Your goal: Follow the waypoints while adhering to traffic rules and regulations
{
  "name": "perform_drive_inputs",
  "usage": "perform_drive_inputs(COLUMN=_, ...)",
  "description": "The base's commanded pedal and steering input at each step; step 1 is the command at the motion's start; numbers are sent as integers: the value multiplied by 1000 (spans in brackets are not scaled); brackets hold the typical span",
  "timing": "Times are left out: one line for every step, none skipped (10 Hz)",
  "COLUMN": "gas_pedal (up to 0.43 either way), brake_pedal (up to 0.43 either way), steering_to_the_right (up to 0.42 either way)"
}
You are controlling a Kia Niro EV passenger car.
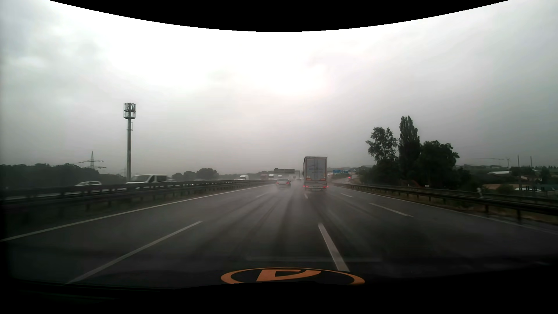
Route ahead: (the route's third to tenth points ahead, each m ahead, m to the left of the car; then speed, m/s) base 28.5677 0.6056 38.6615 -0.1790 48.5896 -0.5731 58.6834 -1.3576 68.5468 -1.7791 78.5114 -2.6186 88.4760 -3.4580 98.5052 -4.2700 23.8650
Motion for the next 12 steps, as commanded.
perform_drive_inputs(gas_pedal=110, brake_pedal=0, steering_to_the_right=4)
perform_drive_inputs(gas_pedal=110, brake_pedal=0, steering_to_the_right=3)
perform_drive_inputs(gas_pedal=110, brake_pedal=0, steering_to_the_right=4)
perform_drive_inputs(gas_pedal=110, brake_pedal=0, steering_to_the_right=4)
perform_drive_inputs(gas_pedal=110, brake_pedal=0, steering_to_the_right=6)
perform_drive_inputs(gas_pedal=110, brake_pedal=0, steering_to_the_right=8)
perform_drive_inputs(gas_pedal=110, brake_pedal=0, steering_to_the_right=10)
perform_drive_inputs(gas_pedal=110, brake_pedal=0, steering_to_the_right=9)
perform_drive_inputs(gas_pedal=110, brake_pedal=0, steering_to_the_right=9)
perform_drive_inputs(gas_pedal=118, brake_pedal=0, steering_to_the_right=7)
perform_drive_inputs(gas_pedal=118, brake_pedal=0, steering_to_the_right=6)
perform_drive_inputs(gas_pedal=130, brake_pedal=0, steering_to_the_right=6)
